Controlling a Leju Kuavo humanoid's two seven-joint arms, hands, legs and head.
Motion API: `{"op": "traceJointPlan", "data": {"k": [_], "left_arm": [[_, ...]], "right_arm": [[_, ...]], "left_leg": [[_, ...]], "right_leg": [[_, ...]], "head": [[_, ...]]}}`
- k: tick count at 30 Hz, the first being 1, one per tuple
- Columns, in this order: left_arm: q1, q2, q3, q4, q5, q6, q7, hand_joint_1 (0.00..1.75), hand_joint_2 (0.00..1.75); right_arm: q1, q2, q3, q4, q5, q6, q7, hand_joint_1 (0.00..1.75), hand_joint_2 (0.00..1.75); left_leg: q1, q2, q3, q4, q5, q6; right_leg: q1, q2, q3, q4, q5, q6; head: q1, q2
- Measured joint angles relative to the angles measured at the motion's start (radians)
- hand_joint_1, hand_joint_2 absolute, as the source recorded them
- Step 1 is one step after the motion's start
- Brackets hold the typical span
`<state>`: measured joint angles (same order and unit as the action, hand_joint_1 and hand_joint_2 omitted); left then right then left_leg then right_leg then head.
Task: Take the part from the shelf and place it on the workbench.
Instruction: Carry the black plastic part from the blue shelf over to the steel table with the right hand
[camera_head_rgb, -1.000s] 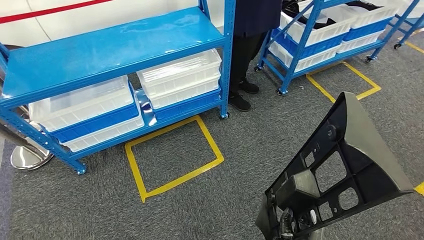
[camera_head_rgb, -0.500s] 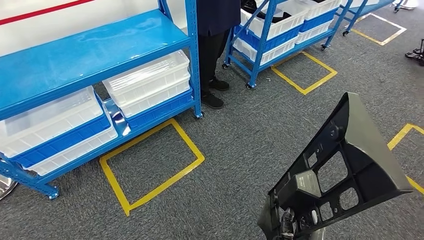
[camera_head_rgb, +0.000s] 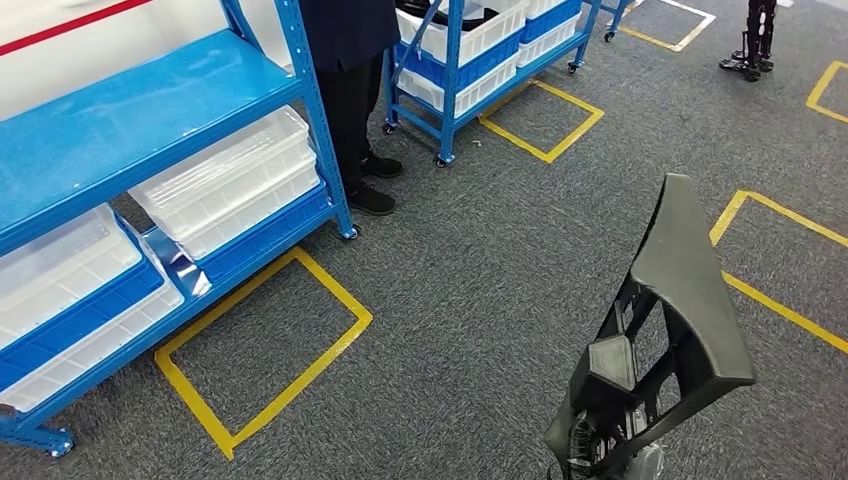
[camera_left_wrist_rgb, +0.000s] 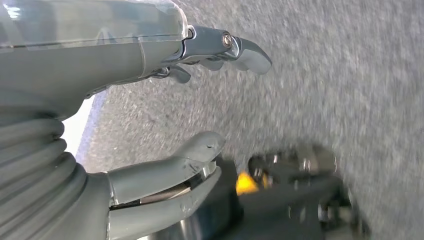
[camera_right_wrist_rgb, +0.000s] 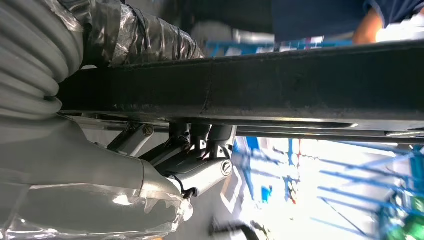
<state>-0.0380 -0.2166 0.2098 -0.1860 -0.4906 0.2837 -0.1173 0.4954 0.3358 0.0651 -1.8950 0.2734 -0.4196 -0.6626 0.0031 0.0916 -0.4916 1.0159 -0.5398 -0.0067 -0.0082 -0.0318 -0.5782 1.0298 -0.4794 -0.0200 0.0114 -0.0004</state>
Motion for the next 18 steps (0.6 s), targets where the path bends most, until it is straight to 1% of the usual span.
{"op": "traceJointPlan", "data": {"k": [1,2,3,4,5,6,7,8,9,10,11,12,13,14,15,16,17,18], "left_arm": [[-0.001,0.0,0.0,0.0,-0.002,-0.003,-0.001,0.0,1.75],[-0.002,0.0,0.0,0.0,-0.004,-0.004,-0.002,0.0,1.75],[-0.004,0.0,0.0,0.0,-0.004,-0.006,-0.003,0.0,1.75],[-0.007,0.0,0.0,0.0,-0.005,-0.007,-0.004,0.0,1.75],[-0.01,0.0,0.0,0.0,-0.005,-0.008,-0.004,0.0,1.75],[-0.012,0.0,0.0,0.0,-0.005,-0.008,-0.004,0.0,1.75],[-0.012,0.0,0.0,0.0,-0.007,-0.009,-0.004,0.0,1.75],[-0.01,0.0,0.001,0.0,-0.009,-0.01,-0.003,0.0,1.75],[-0.007,0.001,0.001,0.0,-0.011,-0.01,-0.003,0.0,1.75],[-0.005,0.001,0.002,0.0,-0.015,-0.011,-0.002,0.0,1.75],[-0.003,0.002,0.002,0.0,-0.018,-0.011,-0.001,0.0,1.75],[-0.003,0.002,0.002,0.0,-0.02,-0.012,0.0,0.0,1.75],[-0.003,0.002,0.003,0.0,-0.023,-0.013,0.002,0.0,1.75],[-0.002,0.002,0.003,0.0,-0.025,-0.013,0.003,0.0,1.75],[-0.001,0.002,0.004,0.0,-0.026,-0.014,0.005,0.0,1.75],[0.001,0.002,0.004,0.0,-0.029,-0.015,0.005,0.0,1.75],[0.003,0.002,0.006,0.0,-0.03,-0.016,0.006,0.0,1.75],[0.004,0.003,0.007,0.0,-0.032,-0.017,0.006,0.0,1.75]], "right_arm": [[-0.005,0.002,-0.001,-0.007,0.028,-0.025,0.004,1.75,1.75],[-0.011,0.004,-0.003,-0.014,0.056,-0.047,0.011,1.75,1.75],[-0.018,0.006,-0.005,-0.021,0.079,-0.066,0.02,1.75,1.75],[-0.023,0.007,-0.008,-0.027,0.096,-0.079,0.029,1.75,1.75],[-0.025,0.008,-0.011,-0.032,0.106,-0.086,0.036,1.75,1.75],[-0.026,0.008,-0.015,-0.036,0.112,-0.091,0.04,1.75,1.75],[-0.027,0.008,-0.018,-0.039,0.123,-0.1,0.044,1.75,1.75],[-0.028,0.008,-0.022,-0.043,0.145,-0.118,0.047,1.75,1.75],[-0.031,0.009,-0.027,-0.046,0.181,-0.147,0.054,1.75,1.75],[-0.034,0.01,-0.036,-0.049,0.232,-0.183,0.064,1.75,1.75],[-0.038,0.01,-0.05,-0.054,0.29,-0.217,0.078,1.75,1.75],[-0.04,0.011,-0.069,-0.059,0.348,-0.244,0.092,1.75,1.75],[-0.041,0.011,-0.092,-0.066,0.398,-0.26,0.107,1.75,1.75],[-0.041,0.01,-0.118,-0.073,0.438,-0.268,0.12,1.75,1.75],[-0.04,0.01,-0.143,-0.081,0.469,-0.271,0.133,1.75,1.75],[-0.04,0.01,-0.167,-0.089,0.494,-0.273,0.147,1.75,1.75],[-0.041,0.01,-0.189,-0.095,0.517,-0.274,0.16,1.75,1.75],[-0.042,0.01,-0.208,-0.1,0.537,-0.276,0.174,1.75,1.75]], "left_leg": [[0.002,-0.024,-0.014,0.034,-0.024,-0.005],[0.005,-0.053,-0.038,0.09,-0.058,-0.008],[0.006,-0.07,-0.069,0.16,-0.094,-0.01],[0.006,-0.076,-0.098,0.225,-0.12,-0.011],[0.006,-0.079,-0.116,0.268,-0.129,-0.012],[0.006,-0.08,-0.117,0.27,-0.114,-0.011],[0.007,-0.084,-0.099,0.232,-0.081,-0.01],[0.008,-0.097,-0.071,0.166,-0.038,-0.007],[0.009,-0.121,-0.043,0.1,-0.006,-0.004],[0.01,-0.144,-0.021,0.043,0.013,0.0],[0.009,-0.161,-0.01,0.011,0.018,0.004],[0.008,-0.167,-0.007,-0.001,0.013,0.007],[0.007,-0.159,-0.004,-0.009,0.013,0.012],[0.009,-0.147,-0.003,-0.012,0.017,0.019],[0.01,-0.135,-0.001,-0.018,0.022,0.026],[0.012,-0.122,0.0,-0.024,0.026,0.034],[0.012,-0.108,0.001,-0.028,0.029,0.039],[0.01,-0.095,0.0,-0.029,0.03,0.042]], "right_leg": [[-0.003,0.01,0.0,-0.003,0.004,-0.007],[-0.004,0.02,-0.002,-0.005,0.006,-0.011],[-0.003,0.031,-0.004,-0.005,0.007,-0.015],[-0.002,0.043,-0.005,-0.005,0.008,-0.016],[-0.002,0.055,-0.005,-0.004,0.008,-0.016],[-0.001,0.069,-0.004,-0.003,0.008,-0.016],[-0.001,0.084,-0.002,-0.001,0.008,-0.016],[-0.001,0.099,-0.001,0.001,0.008,-0.015],[0.0,0.113,-0.002,0.005,0.007,-0.012],[0.0,0.127,-0.006,0.009,0.008,-0.008],[-0.001,0.138,-0.012,0.011,0.01,-0.001],[-0.002,0.149,-0.018,0.011,0.013,0.006],[-0.004,0.16,-0.023,0.01,0.017,0.014],[-0.006,0.164,-0.026,0.01,0.019,0.02],[-0.005,0.152,-0.031,0.018,0.014,0.024],[-0.004,0.127,-0.045,0.044,-0.002,0.028],[-0.004,0.096,-0.068,0.09,-0.029,0.03],[-0.003,0.065,-0.098,0.152,-0.061,0.033]], "head": [[0.0,0.0],[0.0,0.0],[0.0,0.0],[0.0,0.0],[0.0,0.0],[0.0,0.0],[0.0,0.0],[0.0,0.0],[0.0,0.0],[0.0,0.0],[0.0,0.0],[0.0,0.0],[0.0,0.0],[0.0,0.0],[0.0,0.0],[0.001,0.0],[0.001,0.0],[0.002,0.0]]}}
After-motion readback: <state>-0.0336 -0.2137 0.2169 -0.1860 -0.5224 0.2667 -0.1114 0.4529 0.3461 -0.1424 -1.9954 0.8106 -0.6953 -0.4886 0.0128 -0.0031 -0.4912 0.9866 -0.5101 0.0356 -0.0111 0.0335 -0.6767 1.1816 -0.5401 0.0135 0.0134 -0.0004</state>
